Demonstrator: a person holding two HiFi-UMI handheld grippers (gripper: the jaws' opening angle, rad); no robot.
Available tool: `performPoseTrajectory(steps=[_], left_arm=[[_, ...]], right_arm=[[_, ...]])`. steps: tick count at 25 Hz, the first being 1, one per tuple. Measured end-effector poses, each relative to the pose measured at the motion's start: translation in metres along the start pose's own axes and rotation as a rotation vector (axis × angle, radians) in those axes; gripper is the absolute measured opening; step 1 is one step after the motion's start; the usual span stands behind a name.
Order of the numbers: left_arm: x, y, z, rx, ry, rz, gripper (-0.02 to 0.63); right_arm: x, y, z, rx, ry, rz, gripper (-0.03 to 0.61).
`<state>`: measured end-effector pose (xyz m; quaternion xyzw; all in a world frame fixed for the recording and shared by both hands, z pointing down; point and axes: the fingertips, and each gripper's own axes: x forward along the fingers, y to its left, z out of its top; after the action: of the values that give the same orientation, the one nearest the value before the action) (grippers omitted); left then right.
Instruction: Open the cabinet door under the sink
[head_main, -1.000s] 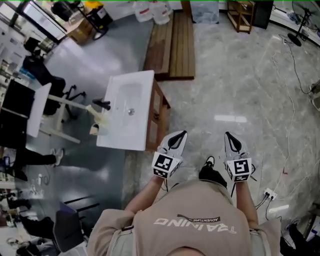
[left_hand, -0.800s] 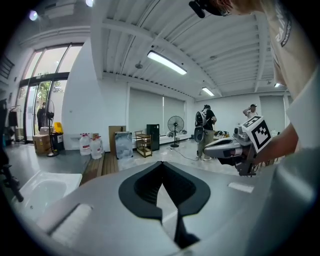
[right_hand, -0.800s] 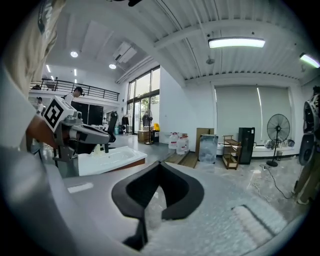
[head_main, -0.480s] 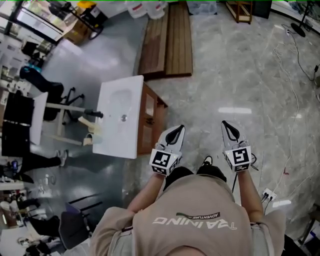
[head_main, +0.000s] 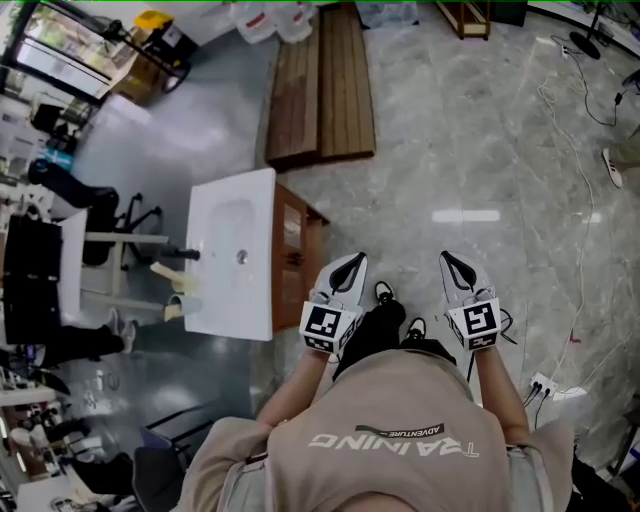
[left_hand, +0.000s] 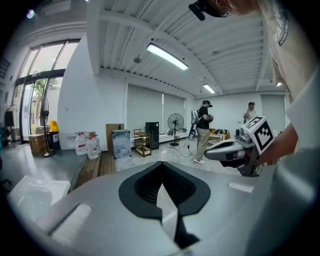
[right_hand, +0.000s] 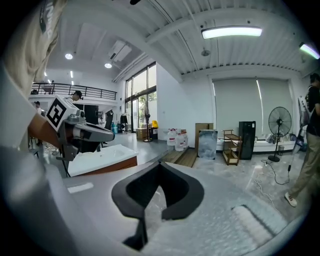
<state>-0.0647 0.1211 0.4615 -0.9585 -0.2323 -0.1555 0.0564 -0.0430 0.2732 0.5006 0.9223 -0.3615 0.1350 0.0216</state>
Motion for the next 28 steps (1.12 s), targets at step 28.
performPoseTrajectory(steps=[28], left_arm=[[0.108,0.206,0.030,-0.068,-0.080,0.050,0.018]], right_arm=[[0.208,-0.058,0.097,-0.064,-0.016,-0.025,0.002]])
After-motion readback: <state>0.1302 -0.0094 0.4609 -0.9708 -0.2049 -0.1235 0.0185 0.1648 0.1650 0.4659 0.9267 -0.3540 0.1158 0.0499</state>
